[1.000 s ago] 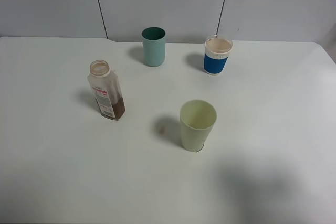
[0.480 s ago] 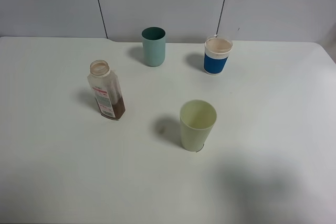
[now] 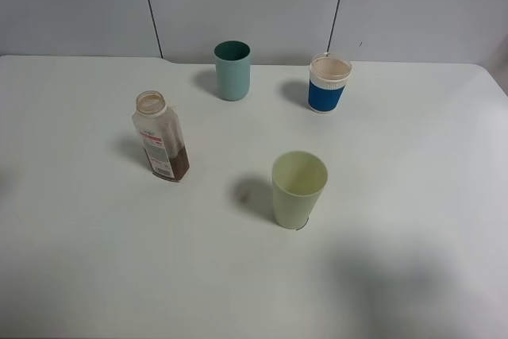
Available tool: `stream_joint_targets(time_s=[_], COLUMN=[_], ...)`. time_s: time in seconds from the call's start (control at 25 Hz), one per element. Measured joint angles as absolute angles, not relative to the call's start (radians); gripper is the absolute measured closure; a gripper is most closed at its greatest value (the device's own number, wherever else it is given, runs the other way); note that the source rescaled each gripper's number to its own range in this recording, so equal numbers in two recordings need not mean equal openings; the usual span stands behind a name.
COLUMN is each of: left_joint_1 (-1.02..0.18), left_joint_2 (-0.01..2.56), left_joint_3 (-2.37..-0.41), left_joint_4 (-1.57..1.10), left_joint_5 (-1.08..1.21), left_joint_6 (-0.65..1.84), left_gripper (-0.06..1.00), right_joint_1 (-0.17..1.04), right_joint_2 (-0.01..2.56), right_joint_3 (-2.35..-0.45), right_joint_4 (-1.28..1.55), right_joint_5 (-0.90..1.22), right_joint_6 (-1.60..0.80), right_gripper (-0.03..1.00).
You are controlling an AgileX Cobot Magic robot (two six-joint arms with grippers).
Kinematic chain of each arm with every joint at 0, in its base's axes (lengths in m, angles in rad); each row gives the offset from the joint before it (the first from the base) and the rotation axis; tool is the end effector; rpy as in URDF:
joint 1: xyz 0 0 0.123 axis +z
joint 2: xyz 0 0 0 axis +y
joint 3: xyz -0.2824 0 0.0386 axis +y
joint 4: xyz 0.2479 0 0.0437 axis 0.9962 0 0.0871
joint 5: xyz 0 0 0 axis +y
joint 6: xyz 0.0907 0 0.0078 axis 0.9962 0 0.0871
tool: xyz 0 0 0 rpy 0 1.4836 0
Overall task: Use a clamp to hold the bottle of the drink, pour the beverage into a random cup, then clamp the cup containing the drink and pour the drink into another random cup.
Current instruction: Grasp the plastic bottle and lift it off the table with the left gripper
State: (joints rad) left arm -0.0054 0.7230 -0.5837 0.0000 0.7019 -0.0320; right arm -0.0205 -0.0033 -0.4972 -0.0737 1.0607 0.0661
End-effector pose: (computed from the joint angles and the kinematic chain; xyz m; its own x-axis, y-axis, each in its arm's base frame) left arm 0.1316 -0.0007 0.2852 -0.6844 -0.0283 -0.7286 -0.0165 0.9996 -0.0233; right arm -0.0053 -0.0057 0.2766 -0.4519 0.0393 -0.8912 0.0913 0.9958 -0.0024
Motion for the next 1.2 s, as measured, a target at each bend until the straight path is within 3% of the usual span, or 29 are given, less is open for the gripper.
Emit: stream_joint_targets(time_s=[0.32, 0.72, 1.2], left_joint_1=[-0.097, -0.105, -0.105], left_joint_2=[0.953, 1.135, 1.255], left_joint_3=[-0.584, -0.584, -0.584], left_joint_4=[0.040, 0.160, 0.544], left_joint_5=[0.572, 0.434, 0.203], left_joint_6=[-0.032, -0.058, -0.454], left_gripper=[-0.05, -0.05, -0.05], right_joint_1=[-0.021, -0.021, -0.021], right_joint_2=[-0.003, -0.003, -0.003], right_joint_3=[-0.497, -0.497, -0.497], right_joint_4=[-0.074, -0.074, -0.074], right_joint_5=[1.061, 1.061, 1.061], right_joint_6=[0.066, 0.066, 0.066], right_gripper=[-0.03, -0.03, -0.03])
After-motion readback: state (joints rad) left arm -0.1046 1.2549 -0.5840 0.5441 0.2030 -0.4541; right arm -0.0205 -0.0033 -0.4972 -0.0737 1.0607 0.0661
